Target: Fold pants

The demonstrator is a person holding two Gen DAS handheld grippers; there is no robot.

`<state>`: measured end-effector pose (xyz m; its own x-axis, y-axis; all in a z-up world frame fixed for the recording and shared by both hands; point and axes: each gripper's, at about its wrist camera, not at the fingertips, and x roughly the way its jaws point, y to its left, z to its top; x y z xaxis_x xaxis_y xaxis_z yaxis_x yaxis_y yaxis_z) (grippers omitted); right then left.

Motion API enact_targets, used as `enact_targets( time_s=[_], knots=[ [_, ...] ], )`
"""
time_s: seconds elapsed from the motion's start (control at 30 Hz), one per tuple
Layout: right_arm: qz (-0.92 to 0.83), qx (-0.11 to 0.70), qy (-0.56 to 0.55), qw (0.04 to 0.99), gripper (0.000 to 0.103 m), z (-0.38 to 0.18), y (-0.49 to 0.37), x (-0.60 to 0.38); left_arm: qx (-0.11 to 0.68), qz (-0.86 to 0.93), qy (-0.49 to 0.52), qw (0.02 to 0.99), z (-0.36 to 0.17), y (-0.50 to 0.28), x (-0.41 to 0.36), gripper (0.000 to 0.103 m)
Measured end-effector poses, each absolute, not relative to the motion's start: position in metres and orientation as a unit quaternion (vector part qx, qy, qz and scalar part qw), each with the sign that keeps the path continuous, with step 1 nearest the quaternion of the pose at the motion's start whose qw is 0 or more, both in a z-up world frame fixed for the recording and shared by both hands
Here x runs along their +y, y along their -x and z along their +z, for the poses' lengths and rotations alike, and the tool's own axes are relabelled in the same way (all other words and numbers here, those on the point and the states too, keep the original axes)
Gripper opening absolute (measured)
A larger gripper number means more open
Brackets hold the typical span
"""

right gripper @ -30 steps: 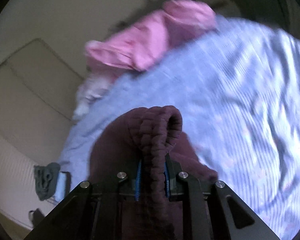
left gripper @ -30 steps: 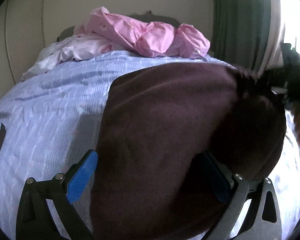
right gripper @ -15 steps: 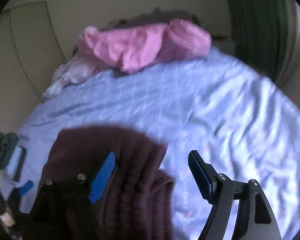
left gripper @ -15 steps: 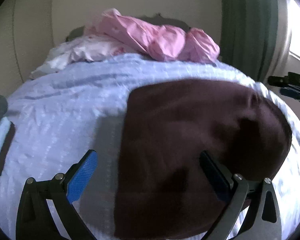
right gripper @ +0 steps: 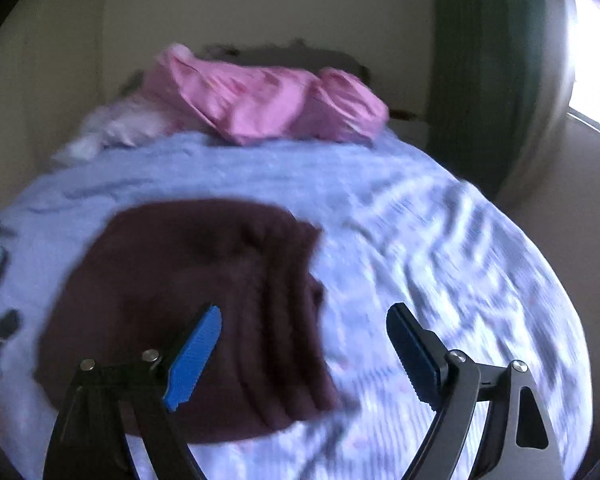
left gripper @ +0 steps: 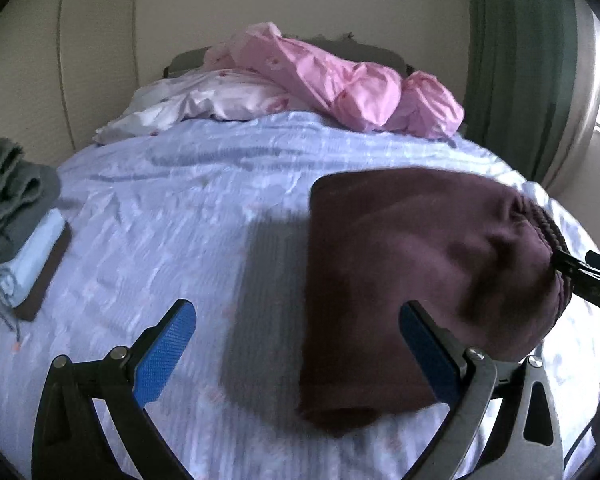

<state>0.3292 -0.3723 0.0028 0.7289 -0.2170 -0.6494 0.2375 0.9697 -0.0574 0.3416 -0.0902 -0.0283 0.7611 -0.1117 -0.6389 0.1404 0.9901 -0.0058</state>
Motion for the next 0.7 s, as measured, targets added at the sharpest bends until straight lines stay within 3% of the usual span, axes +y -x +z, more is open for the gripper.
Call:
enact_targets(
  time_s=[0.1,0.13,0.27,0.4,0.5,0.57,0.7],
  knots=[
    [-0.132,0.366,-0.020,0.921,0.086,-0.019,-0.340,-0.384,0.355,-0.067,-0.017,0.932,-0.036,-0.341,-0.088,0.101],
    [-0.133,0.367,-0.024,0.920,0.086,-0.021,-0.343,-0.387,0.360,-0.071,-0.012,0.930,-0.038,-0.341,-0.087,0.096],
    [-0.156,0.351,-0.047,0.922,0.086,-0.002,-0.338,-0.400,0.353,-0.064,-0.019,0.933,-0.026,-0.341,-0.082,0.094],
    [-0.217,0.226,-0.036,0.949,0.088,0.057,-0.285,-0.387,0.307,-0.055,-0.029,0.950,0.004,-0.335,-0.073,0.094],
    [-0.252,0.167,-0.048,0.952,0.103,0.085,-0.254,-0.376,0.265,-0.046,-0.035,0.963,0.026,-0.325,-0.069,0.097],
    [-0.196,0.142,-0.103,0.965,0.103,0.088,-0.233,-0.375,0.252,-0.044,-0.038,0.966,0.034,-0.319,-0.065,0.100],
    [-0.080,0.254,-0.218,0.939,0.103,0.056,-0.240,-0.382,0.269,-0.044,-0.067,0.960,0.036,-0.317,-0.061,0.100]
  ],
)
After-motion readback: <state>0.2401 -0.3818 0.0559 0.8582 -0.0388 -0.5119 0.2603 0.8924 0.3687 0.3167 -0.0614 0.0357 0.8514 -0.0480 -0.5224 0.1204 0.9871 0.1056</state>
